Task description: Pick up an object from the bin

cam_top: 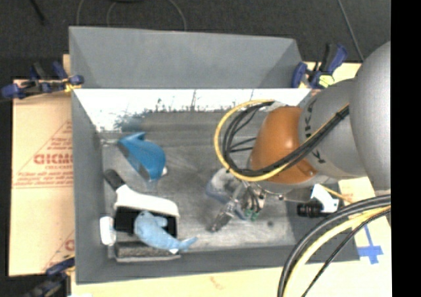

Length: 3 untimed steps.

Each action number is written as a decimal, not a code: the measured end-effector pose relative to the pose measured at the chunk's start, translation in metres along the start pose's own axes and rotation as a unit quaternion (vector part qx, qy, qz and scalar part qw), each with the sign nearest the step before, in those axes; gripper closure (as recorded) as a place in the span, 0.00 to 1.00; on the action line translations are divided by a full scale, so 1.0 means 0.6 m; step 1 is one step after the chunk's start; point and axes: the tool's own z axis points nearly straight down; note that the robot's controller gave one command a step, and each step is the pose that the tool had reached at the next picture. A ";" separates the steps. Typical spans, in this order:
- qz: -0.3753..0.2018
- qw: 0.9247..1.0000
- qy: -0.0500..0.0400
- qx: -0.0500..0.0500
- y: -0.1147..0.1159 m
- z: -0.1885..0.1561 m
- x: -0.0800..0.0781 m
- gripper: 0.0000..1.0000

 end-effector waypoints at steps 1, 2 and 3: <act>-0.017 1.000 0.005 0.004 0.005 -0.002 -0.008 0.00; -0.016 1.000 -0.002 0.003 0.011 -0.007 -0.028 1.00; -0.015 1.000 -0.002 0.003 0.010 -0.007 -0.027 1.00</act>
Offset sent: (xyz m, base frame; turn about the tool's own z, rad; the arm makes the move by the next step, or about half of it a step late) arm 0.0000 0.0000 0.0000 -0.0001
